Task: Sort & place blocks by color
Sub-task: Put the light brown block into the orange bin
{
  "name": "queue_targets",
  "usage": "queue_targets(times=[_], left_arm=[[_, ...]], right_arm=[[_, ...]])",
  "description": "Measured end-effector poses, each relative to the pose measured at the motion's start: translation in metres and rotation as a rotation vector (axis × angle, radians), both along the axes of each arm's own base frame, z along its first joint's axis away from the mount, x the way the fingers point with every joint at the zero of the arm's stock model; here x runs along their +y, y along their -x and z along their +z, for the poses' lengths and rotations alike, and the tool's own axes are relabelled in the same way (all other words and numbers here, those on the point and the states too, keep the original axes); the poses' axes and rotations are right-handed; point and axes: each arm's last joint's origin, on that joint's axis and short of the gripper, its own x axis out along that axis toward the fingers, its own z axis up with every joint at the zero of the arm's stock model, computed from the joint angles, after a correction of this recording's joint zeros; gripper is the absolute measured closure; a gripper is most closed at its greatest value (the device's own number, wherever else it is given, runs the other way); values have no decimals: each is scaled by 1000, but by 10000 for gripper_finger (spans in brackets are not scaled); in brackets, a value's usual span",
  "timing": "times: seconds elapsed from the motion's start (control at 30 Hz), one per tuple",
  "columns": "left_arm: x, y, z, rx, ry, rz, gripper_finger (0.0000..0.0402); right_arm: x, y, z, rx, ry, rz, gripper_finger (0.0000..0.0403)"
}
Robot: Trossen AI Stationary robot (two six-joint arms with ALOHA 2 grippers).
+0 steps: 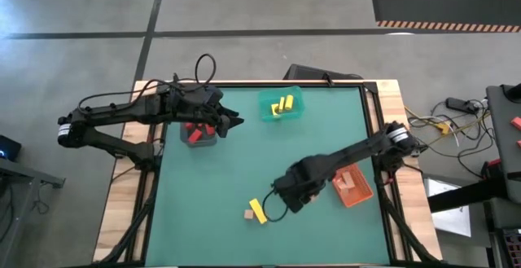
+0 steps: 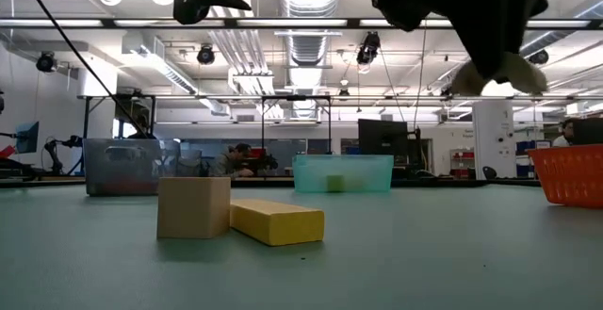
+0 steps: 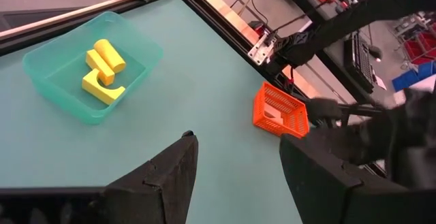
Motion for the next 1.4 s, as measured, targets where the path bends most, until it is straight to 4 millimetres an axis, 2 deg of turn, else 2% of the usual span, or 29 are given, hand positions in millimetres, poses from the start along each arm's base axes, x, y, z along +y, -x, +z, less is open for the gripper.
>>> queue_targets(times=[0.2, 0.37, 0.73, 0.9, 1.17, 1.4], left_arm=[[0, 0, 0, 0, 0, 0, 210], [0, 0, 0, 0, 0, 0, 210], [0, 0, 0, 0, 1, 0, 210], [0, -1, -1, 2, 2, 1, 210], [0, -1, -1, 3, 3, 1, 210], [1, -4, -4, 15, -2, 17, 210]], right_arm=[[-24, 18, 20, -64, 49, -8, 278], [-38, 40, 24, -70, 67, -18, 278], [-57, 107, 10, -30, 52, -86, 279], [-62, 133, 1, -85, -3, -127, 279], [-67, 157, -21, -118, -60, -179, 275], [-69, 162, -34, -67, -42, -197, 273]])
